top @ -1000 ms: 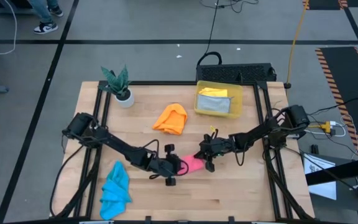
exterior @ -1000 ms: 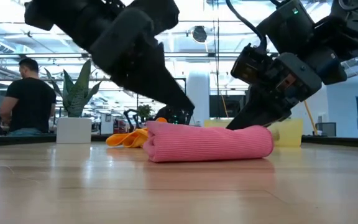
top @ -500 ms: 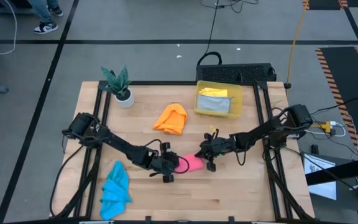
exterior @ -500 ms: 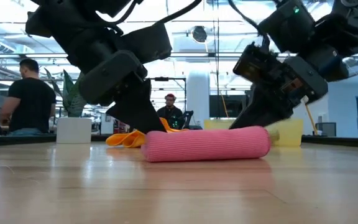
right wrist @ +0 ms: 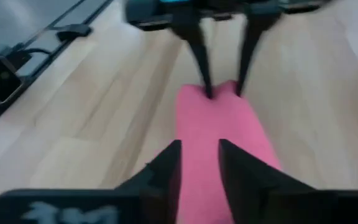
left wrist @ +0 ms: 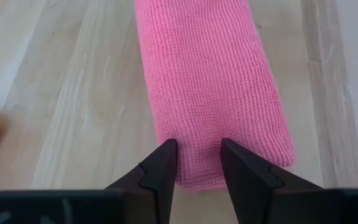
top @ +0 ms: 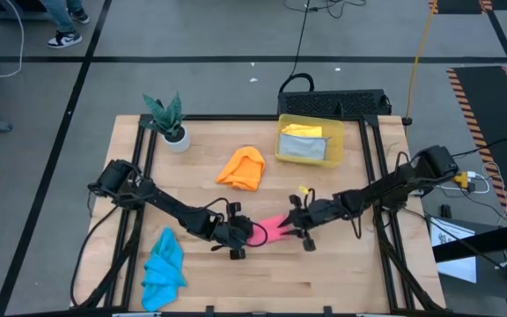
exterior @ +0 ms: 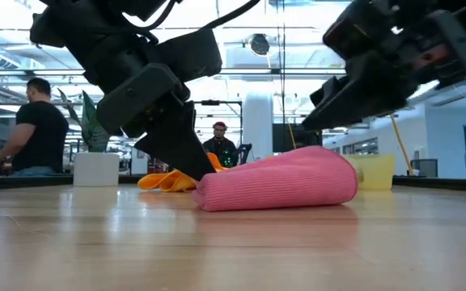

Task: Fold microfiber towels
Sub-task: Fold the pink kitchen towel

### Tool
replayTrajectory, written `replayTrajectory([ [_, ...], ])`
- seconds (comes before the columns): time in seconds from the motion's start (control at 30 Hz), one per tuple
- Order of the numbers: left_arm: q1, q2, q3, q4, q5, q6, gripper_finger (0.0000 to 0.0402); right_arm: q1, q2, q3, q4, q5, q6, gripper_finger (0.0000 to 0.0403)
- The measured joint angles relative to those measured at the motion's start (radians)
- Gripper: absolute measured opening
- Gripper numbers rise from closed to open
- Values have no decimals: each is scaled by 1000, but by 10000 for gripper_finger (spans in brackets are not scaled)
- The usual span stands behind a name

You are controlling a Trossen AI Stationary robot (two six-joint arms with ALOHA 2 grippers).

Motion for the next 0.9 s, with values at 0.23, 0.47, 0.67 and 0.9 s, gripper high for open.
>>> replayTrajectory([
  [0.23,4,0,0,5,18,0,131,66,100,56,50,38,-158,185],
  [0.47,7,-19,0,-3,20,-18,131,79,236,193,-82,132,-309,214],
  [0.67,13,-90,2,38,16,-10,131,79,244,213,-151,162,-330,200],
  [0.9,57,-13,-1,64,79,2,131,78,244,211,-167,160,-335,179],
])
